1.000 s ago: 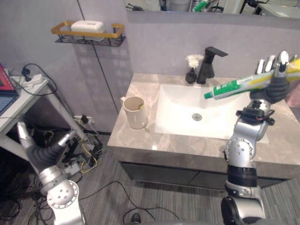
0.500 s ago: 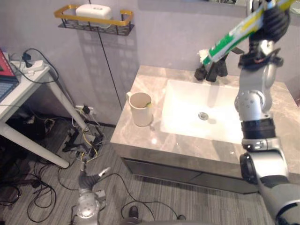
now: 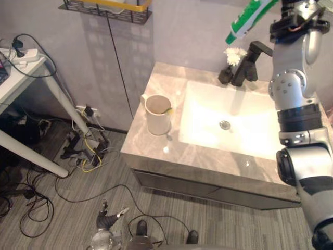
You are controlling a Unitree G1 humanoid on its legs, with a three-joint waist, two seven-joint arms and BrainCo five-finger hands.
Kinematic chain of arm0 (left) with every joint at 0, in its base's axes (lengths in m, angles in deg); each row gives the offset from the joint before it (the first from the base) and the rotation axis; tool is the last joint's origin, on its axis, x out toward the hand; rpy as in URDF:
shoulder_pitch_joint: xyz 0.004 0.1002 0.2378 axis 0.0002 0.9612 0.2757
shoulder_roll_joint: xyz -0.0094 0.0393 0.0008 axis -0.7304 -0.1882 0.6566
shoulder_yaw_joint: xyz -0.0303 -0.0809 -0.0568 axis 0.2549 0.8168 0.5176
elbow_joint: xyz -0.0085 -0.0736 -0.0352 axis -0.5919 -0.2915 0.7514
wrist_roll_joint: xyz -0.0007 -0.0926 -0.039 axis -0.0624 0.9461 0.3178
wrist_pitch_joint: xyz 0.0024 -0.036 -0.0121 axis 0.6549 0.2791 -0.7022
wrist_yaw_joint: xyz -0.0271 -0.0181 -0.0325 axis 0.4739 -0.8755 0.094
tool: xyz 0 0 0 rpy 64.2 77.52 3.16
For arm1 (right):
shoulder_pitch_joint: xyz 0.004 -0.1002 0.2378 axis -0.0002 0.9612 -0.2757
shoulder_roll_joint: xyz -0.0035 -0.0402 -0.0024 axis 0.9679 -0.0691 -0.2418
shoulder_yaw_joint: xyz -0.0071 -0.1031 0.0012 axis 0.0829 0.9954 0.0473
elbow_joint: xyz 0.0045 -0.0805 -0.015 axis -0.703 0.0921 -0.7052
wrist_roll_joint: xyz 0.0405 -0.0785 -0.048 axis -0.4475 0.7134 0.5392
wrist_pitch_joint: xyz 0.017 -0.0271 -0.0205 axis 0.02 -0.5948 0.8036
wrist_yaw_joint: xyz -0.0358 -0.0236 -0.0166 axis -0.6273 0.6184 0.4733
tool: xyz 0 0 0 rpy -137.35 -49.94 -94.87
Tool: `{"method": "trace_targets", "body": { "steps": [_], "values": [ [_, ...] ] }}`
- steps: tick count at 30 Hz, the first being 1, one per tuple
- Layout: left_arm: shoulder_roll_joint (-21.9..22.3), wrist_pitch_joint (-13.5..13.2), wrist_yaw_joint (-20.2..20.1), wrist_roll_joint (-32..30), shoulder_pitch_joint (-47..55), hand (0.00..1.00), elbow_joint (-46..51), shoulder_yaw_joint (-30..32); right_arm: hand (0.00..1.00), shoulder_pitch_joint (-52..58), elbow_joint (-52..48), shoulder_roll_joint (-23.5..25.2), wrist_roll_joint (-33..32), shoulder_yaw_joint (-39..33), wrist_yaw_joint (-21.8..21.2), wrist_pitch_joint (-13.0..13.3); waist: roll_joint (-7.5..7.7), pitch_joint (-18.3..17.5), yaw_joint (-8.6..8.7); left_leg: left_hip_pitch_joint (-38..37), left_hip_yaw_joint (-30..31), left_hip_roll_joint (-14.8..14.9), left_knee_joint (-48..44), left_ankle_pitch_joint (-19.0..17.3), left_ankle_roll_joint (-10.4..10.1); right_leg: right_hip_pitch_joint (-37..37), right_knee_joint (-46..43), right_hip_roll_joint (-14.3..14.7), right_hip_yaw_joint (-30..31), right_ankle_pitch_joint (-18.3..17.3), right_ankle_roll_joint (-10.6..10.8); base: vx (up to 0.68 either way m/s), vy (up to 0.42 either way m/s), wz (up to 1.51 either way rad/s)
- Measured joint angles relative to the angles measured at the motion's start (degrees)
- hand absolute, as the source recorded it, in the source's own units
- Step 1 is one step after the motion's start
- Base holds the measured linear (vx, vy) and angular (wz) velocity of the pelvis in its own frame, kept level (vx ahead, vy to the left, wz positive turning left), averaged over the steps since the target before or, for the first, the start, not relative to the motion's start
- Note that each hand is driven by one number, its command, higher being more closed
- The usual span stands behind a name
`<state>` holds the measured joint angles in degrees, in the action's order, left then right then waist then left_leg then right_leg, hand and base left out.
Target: Organize washtable
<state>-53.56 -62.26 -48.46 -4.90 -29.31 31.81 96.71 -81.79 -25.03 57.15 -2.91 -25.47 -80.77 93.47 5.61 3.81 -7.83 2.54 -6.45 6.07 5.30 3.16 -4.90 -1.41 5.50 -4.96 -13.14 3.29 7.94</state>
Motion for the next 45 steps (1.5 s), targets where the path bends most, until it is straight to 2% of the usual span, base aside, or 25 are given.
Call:
{"method": "trace_targets", "body": {
  "steps": [10, 17, 26, 30, 39, 45],
  "values": [
    [-0.14, 0.86, -0.18, 2.16, -1.58, 0.0, -5.93, 0.15, 1.0, -4.28, 0.35, -1.52, 0.19, 6.35, -1.52, -1.02, 1.7, 1.75, -0.45, 0.22, 0.61, 0.02, 0.0, -0.04, 0.01, 0.01, -0.25, 0.01, -0.33, 0.0, 0.0, 0.0, 0.005, 0.03],
    [-2.28, 0.94, -0.34, 2.21, -1.65, 0.0, -10.2, 0.54, 1.0, -6.06, 3.29, -2.26, -0.02, 8.66, -2.49, -1.18, 3.19, 2.56, -0.79, 0.64, 0.98, 0.03, 0.0, -0.04, 0.01, -0.24, -0.43, 0.01, -0.54, 0.0, 0.0, 0.0, 0.005, 0.03],
    [-2.9, 0.93, -1.25, 2.26, -2.33, 0.0, -10.56, 0.63, 1.0, -9.09, 4.18, -4.06, 0.08, 11.04, -2.86, -1.62, 3.78, 2.89, -0.77, 1.41, 1.35, 0.05, 0.0, -0.04, 0.01, -0.85, -0.42, 0.07, -0.73, 0.1, -0.04, 0.01, 0.002, 0.02],
    [-3.46, 0.87, -1.24, 2.4, -3.78, 0.0, -11.32, 0.61, 1.0, -9.92, 4.19, -4.48, 0.15, 11.17, -2.84, -1.62, 4.95, 3.55, -0.87, 1.54, 1.55, 0.08, 0.0, -0.05, 0.01, -0.89, -0.42, 0.08, -0.79, 0.3, -0.14, 0.0, 0.0, 0.0],
    [-3.56, 0.75, -1.15, 4.12, -3.8, 0.0, -11.32, 0.6, 1.0, -12.81, 5.43, -4.58, 2.44, 12.87, -2.55, -1.61, 5.08, 3.77, -1.07, 1.96, 1.73, 0.1, 0.0, -0.1, 0.09, -1.18, -0.29, 0.12, -0.87, 0.63, -0.15, 0.0, 0.0, 0.0],
    [-3.74, 0.76, -1.14, 4.25, -3.81, 0.0, -11.45, 0.59, 1.0, -14.33, 7.16, -4.59, 4.02, 13.08, -2.35, -1.61, 5.12, 3.8, -2.28, 2.76, 2.01, 0.08, -0.01, -0.08, 0.09, -1.88, -0.32, 0.14, -1.09, 0.64, -0.15, 0.0, 0.001, 0.01]
  ]
}}
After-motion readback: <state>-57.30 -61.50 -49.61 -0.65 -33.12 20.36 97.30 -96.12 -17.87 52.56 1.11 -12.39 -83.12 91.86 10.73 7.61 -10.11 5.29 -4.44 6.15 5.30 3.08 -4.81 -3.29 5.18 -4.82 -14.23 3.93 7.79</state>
